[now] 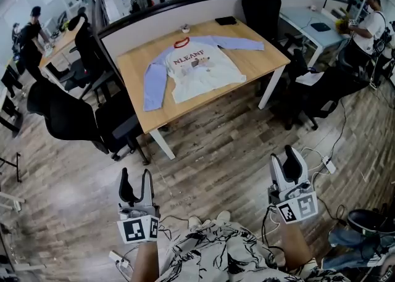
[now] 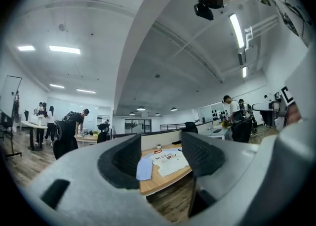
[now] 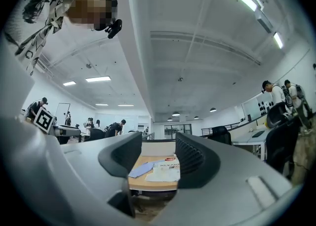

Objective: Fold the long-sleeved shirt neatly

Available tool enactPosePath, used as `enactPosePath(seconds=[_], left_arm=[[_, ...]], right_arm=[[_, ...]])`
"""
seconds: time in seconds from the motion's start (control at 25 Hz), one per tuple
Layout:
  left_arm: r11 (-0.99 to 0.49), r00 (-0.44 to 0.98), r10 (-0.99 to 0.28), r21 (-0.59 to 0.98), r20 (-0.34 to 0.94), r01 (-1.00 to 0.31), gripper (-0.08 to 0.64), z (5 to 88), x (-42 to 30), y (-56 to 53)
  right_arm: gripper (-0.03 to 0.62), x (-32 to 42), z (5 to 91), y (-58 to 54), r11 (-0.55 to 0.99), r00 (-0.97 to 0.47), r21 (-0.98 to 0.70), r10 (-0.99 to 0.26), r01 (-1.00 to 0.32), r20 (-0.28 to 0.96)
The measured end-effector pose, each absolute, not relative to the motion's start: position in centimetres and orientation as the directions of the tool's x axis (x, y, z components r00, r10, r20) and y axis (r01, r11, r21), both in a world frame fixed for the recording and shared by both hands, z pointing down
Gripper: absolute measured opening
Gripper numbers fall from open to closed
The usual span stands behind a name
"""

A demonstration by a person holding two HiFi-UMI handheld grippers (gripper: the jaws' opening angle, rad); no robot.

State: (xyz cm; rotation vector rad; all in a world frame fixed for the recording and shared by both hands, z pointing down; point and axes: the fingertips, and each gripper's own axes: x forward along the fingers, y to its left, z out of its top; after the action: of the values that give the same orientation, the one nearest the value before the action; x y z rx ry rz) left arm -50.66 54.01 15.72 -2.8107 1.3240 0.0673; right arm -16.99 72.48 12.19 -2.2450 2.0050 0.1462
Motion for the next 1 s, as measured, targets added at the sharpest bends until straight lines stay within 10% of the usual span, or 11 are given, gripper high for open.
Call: enactPosePath(seconds=[0.44,1.0], left_arm=[[-0.644,0.643,-0.764,0.012,-0.058,-0.765,0.499,16.4,-50.1,53.6],[-0.606,0.605,-0.795,0.017,-0.037,-0.795,0.583,16.9,-46.6,55.4]], right_arm=[[0.472,-16.7,13.2,71.8,-0.099,0.103,-0.033,-0.985,-0.995,-0.138],[0.506,-13.2,14.1,72.7,-0.043,0.048,-0.038,-0.989,-0.998,-0.143]])
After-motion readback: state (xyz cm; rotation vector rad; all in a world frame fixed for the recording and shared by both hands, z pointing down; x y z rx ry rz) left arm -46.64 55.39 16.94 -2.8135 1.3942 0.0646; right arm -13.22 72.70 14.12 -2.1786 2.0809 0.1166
